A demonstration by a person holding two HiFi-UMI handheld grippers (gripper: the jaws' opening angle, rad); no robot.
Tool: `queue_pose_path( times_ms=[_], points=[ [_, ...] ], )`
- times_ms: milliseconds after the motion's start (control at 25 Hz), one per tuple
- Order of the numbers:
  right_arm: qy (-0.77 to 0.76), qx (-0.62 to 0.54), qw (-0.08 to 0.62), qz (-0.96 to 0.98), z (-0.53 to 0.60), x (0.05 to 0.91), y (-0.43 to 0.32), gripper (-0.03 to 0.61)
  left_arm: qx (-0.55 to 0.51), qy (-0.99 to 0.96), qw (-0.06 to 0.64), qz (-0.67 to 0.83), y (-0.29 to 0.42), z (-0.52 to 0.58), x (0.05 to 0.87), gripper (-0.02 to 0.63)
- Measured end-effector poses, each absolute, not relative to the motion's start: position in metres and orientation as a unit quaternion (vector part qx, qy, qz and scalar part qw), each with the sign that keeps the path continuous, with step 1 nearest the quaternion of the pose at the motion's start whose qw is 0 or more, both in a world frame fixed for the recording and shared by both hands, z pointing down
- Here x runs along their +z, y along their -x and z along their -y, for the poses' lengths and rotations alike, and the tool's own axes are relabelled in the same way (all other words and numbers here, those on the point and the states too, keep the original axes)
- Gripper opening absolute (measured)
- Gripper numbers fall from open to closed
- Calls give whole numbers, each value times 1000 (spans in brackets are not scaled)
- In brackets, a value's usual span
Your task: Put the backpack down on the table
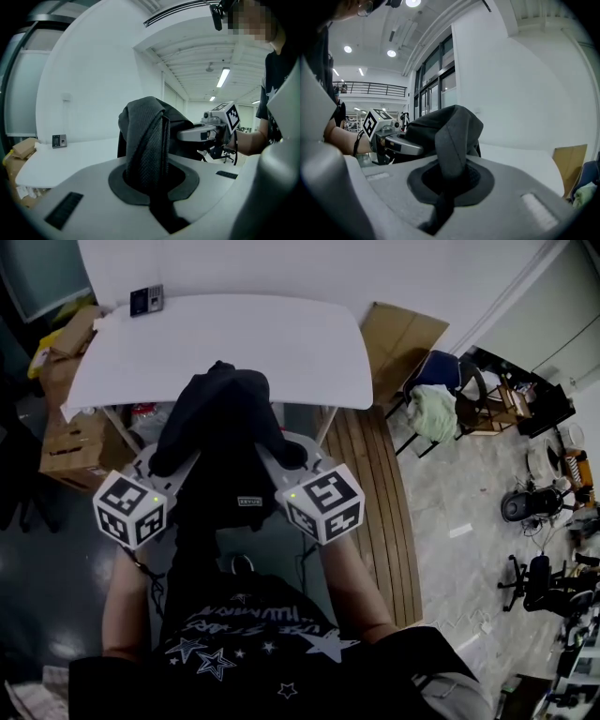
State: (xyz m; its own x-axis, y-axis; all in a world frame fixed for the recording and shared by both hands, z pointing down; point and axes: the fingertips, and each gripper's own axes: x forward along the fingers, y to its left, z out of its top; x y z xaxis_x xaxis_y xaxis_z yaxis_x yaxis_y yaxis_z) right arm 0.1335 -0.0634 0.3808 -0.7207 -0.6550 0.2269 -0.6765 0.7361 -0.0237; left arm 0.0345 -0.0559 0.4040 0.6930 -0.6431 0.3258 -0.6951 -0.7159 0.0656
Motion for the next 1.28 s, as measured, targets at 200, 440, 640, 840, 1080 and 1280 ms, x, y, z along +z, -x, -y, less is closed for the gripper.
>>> queue_pose_path(
  times_ms=[200,440,640,840,1080,1280],
  points=[
    [-378,47,112,918,76,384,-139,6,134,-923,97,348,-41,71,411,41],
    [-395,51,116,910,99,385,-141,6,131,-929,98,332,-43,97,413,41],
    [-400,46,117,908,119,382,-130,6,128,-933,88,325,-33,117,412,41],
    [-408,41,103,906,150,366,-110,6,114,-938,72,320,-12,150,395,41],
    [-409,21,95,907,196,343,-74,6,89,-943,56,317,24,196,373,41],
    [-418,6,91,904,238,328,-42,6,76,-946,49,311,57,239,358,41]
  ],
)
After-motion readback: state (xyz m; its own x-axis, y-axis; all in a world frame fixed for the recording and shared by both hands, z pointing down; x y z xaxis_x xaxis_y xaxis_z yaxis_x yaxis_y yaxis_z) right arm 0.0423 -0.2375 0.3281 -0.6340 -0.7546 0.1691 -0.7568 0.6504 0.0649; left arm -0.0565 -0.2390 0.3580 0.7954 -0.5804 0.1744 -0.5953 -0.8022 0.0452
